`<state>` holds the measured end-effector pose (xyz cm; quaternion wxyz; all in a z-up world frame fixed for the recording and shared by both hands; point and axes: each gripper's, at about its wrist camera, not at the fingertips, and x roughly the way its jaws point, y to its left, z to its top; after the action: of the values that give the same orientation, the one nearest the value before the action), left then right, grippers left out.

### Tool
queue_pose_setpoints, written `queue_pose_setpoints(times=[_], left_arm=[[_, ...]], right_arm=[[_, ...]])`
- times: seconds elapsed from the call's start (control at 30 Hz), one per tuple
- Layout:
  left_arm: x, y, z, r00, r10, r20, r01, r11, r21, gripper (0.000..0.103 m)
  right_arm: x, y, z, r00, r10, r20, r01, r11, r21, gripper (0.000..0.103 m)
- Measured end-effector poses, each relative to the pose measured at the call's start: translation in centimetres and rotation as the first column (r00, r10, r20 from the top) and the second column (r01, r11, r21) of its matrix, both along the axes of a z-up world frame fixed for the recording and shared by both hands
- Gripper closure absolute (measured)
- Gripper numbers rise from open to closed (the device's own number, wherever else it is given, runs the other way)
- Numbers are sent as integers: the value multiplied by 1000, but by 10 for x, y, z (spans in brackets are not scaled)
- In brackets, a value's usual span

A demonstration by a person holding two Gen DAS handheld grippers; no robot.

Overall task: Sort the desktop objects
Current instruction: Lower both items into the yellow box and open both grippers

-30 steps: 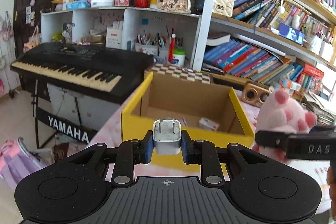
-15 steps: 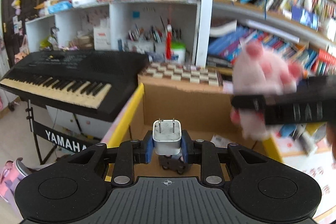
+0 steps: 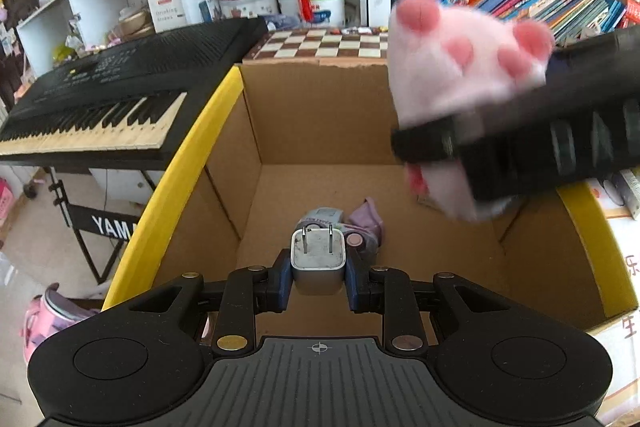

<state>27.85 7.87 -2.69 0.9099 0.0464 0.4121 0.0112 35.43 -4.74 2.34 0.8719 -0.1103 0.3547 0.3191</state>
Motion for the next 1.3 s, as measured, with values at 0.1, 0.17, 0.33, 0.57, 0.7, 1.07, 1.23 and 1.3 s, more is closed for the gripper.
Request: queue_pose_setpoints(times=[0.1,0.17,0.33,0.57,0.7,1.07,1.23,1.3], left_arm=[[4,1,-5,1000,-10,-27,11,1000,17,78],[8,1,-8,999,-13,-47,14,1000,16,78],[15,1,-12,997,-16,-74,17,1000,13,78],[13,5,-11,998,-24,-49,23,999,-26,75],[8,0,-9,999,-27,-25,27,1000,-1,64],[-24,5,14,993,4,121,0,1000,-31,27],[-33,5,18,990,10,142,-5,999,-35,20],[-36,5,20,988,16,153,-9,999,-43,19]], right_arm=[[1,7,-14,998,51,-28,-53,997,-62,21],[4,10,-22,996,73,-45,-77,992,-99,21],[13,10,-34,991,94,-90,-106,985,-133,21],[21,12,-40,990,106,-90,-120,978,-170,20],[25,13,-41,989,121,-88,-136,972,-191,20],[26,14,-40,989,115,-97,-133,968,-211,15],[14,14,-36,995,86,-55,-96,970,-224,10],[9,11,-32,997,72,-37,-78,972,-221,10]])
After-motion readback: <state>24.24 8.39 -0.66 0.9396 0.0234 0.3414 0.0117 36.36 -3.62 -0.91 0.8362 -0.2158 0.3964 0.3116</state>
